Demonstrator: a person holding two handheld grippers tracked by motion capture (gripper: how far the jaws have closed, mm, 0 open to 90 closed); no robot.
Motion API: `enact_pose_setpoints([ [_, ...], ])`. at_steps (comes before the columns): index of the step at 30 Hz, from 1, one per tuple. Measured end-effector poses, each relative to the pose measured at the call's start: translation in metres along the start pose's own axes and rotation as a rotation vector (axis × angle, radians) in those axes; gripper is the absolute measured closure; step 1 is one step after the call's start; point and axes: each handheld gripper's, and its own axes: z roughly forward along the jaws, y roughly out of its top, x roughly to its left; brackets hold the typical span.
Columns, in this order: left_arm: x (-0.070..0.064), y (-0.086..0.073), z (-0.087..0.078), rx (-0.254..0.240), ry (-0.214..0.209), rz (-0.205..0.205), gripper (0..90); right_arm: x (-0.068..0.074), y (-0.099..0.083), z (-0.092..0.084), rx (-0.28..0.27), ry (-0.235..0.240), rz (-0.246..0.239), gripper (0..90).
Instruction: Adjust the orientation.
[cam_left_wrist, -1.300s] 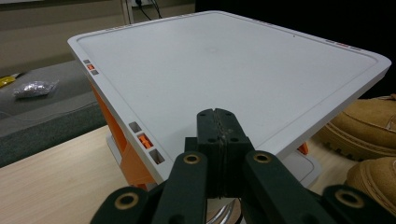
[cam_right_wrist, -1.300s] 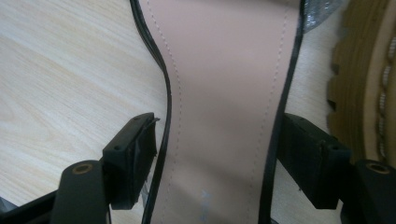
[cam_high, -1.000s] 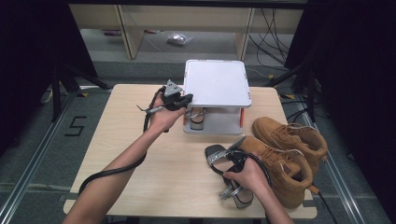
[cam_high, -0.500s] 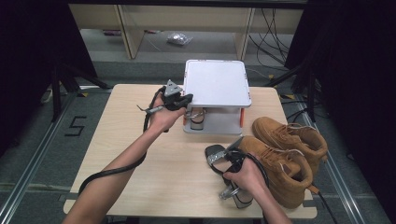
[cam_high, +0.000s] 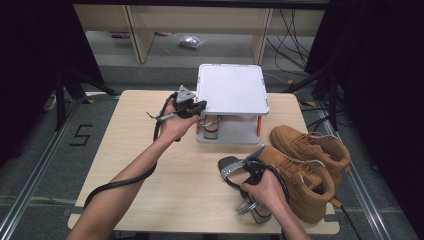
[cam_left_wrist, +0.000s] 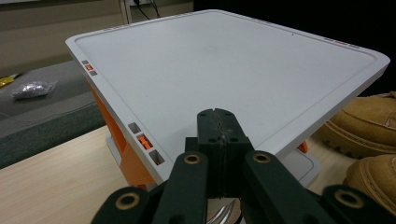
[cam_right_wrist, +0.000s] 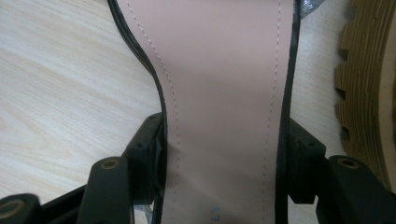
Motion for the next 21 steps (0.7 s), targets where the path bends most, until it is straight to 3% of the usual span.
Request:
enact_pose_setpoints([
  [1, 0.0, 0.0, 0.0, 0.0, 0.0, 0.001, 89.3, 0.0, -0.001, 0.001, -0.021, -0.001, 0.001, 43.0],
  [4, 0.0, 0.0, 0.0, 0.001, -0.001, 0.002, 89.3, 0.0, 0.0, -0.001, -0.003, 0.011, 0.005, 43.0],
  [5, 0.0, 0.0, 0.0, 0.002, -0.002, 0.001, 89.3, -0.001, 0.0, 0.0, -0.037, 0.005, 0.004, 43.1],
  [8, 0.0, 0.0, 0.0, 0.002, -0.001, 0.003, 89.4, -0.001, 0.001, -0.004, -0.029, 0.01, 0.013, 43.1],
  [9, 0.0, 0.0, 0.0, 0.002, 0.0, 0.004, 89.4, -0.003, 0.002, -0.005, -0.04, 0.004, -0.001, 43.1],
  [14, 0.0, 0.0, 0.0, 0.002, 0.0, 0.004, 89.4, -0.003, 0.006, -0.012, -0.082, 0.006, 0.021, 43.2],
  [16, 0.0, 0.0, 0.0, 0.004, -0.001, 0.005, 89.4, -0.006, 0.009, -0.014, -0.108, 0.006, 0.0, 43.2],
  [18, 0.0, 0.001, 0.0, 0.005, -0.001, 0.007, 89.4, -0.005, 0.011, -0.018, -0.104, 0.009, 0.036, 43.2],
  [20, 0.0, 0.001, 0.0, 0.005, -0.001, 0.006, 89.5, -0.009, 0.014, -0.019, -0.145, 0.002, -0.005, 43.3],
  [21, 0.0, 0.001, 0.0, 0.005, -0.001, 0.006, 89.4, -0.006, 0.015, -0.021, -0.134, 0.008, 0.047, 43.3],
])
